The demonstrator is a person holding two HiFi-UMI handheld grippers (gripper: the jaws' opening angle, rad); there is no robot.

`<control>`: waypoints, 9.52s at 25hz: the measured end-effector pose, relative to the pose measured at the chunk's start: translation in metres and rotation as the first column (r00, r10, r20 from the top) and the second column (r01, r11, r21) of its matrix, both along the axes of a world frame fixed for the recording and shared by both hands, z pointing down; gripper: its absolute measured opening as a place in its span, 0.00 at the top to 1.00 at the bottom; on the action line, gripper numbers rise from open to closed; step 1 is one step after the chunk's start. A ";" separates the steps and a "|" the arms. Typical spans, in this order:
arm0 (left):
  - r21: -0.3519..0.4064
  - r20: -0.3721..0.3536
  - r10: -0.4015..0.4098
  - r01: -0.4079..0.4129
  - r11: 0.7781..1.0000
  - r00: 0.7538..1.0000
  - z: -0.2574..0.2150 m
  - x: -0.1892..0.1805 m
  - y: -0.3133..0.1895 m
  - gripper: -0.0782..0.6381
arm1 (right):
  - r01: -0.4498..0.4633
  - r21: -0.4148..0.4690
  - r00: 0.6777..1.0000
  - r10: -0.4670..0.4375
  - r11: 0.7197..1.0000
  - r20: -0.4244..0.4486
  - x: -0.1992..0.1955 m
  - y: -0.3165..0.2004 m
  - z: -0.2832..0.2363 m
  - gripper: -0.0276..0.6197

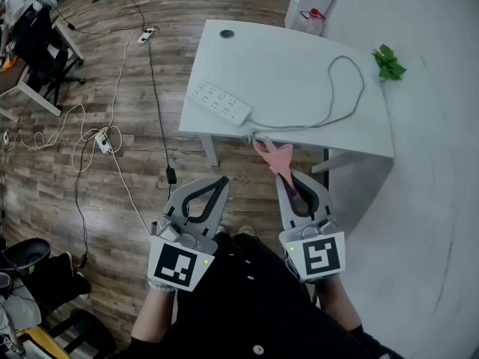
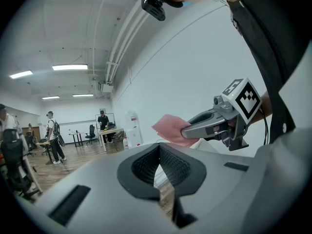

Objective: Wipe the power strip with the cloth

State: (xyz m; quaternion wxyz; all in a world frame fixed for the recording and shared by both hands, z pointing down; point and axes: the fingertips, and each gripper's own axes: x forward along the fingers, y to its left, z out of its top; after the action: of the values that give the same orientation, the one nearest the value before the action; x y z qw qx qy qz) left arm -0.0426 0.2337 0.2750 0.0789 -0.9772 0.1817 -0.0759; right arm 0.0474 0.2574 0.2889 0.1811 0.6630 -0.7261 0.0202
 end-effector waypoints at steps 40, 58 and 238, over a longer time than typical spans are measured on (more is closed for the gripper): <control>0.035 -0.014 0.106 -0.106 0.994 0.994 -0.003 -0.037 -0.029 0.87 | -0.138 -0.012 0.990 0.138 0.990 -0.022 -0.030 -0.024 0.006 0.87; 0.057 -0.016 0.076 -0.075 0.996 0.997 0.003 -0.003 -0.074 0.87 | -0.127 -0.004 0.991 0.127 0.992 -0.035 0.007 -0.062 0.013 0.87; -0.078 0.050 -0.039 0.043 0.996 0.998 0.043 0.081 -0.313 0.87 | 0.392 -0.604 0.867 -0.498 0.694 -0.010 0.087 -0.295 0.253 0.87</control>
State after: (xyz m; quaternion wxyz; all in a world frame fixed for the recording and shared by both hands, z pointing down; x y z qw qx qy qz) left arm 0.0382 -0.0794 0.3178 0.0430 -0.9735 0.1968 -0.1081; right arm 0.1341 -0.0380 0.5418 0.4371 0.3774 -0.8043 0.1397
